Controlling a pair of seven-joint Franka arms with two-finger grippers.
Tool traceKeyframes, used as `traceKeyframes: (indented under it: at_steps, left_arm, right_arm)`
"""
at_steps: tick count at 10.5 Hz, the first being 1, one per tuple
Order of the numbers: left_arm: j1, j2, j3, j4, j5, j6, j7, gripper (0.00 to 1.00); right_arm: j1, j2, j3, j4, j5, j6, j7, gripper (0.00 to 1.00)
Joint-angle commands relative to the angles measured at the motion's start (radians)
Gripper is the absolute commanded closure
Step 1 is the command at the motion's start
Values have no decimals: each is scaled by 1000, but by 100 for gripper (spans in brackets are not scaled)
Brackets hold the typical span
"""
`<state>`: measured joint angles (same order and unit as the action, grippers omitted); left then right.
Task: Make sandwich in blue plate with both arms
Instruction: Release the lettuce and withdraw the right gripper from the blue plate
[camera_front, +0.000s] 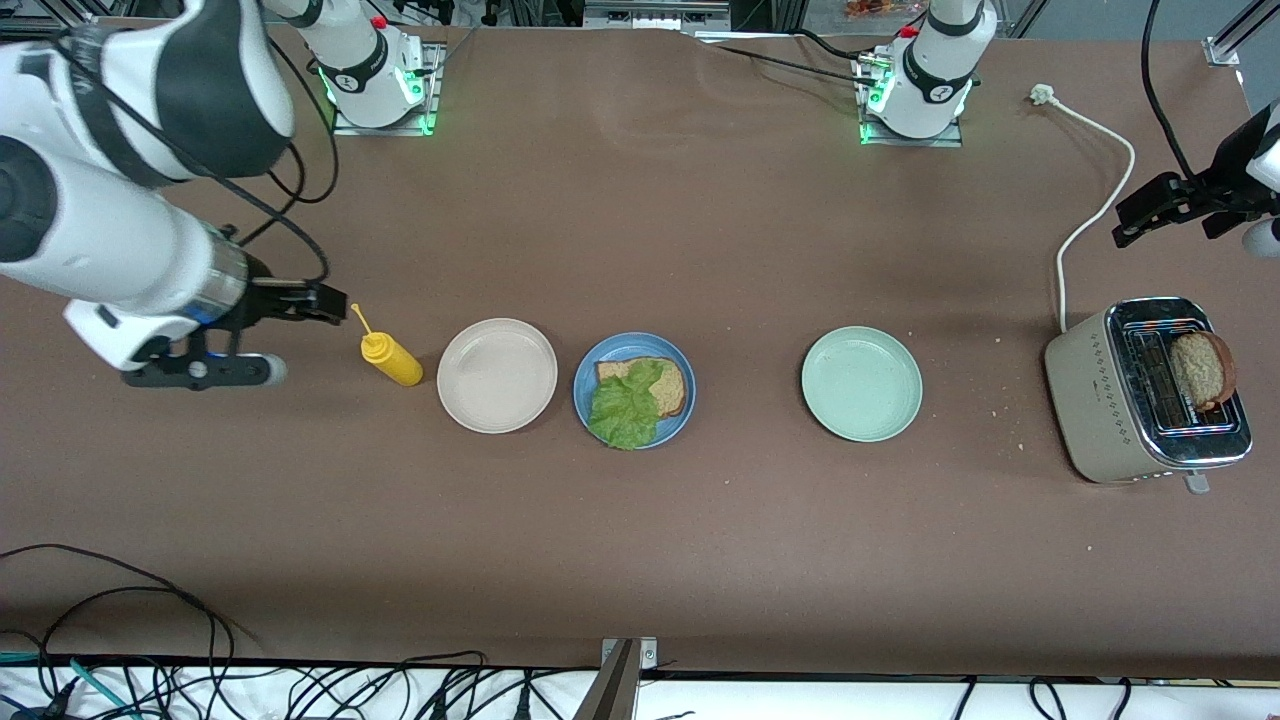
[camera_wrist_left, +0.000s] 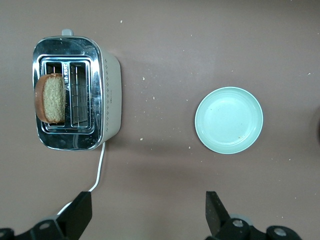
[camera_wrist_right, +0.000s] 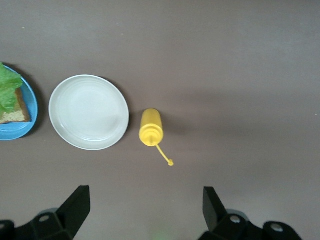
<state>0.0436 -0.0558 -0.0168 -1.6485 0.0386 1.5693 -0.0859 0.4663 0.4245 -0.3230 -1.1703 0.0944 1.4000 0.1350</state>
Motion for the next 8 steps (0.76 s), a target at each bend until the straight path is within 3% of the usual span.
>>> traceKeyframes:
  at_steps: [1, 4, 5, 7, 8]
  left_arm:
    - [9, 14, -8, 26, 15, -18, 5, 0]
    - [9, 14, -8, 24, 15, -18, 5, 0]
    - [10, 14, -8, 26, 15, -18, 5, 0]
    - [9, 14, -8, 24, 15, -18, 3, 0]
    - [9, 14, -8, 26, 17, -18, 3, 0]
  right_arm:
    - [17, -105, -31, -176, -1, 78, -41, 0]
    - [-9, -246, -24, -422, -16, 253, -132, 0]
    - [-82, -298, 49, -492, -27, 292, -133, 0]
    - [-295, -326, 281, -515, -77, 283, -133, 0]
    - [-351, -342, 329, -528, -82, 274, -130, 0]
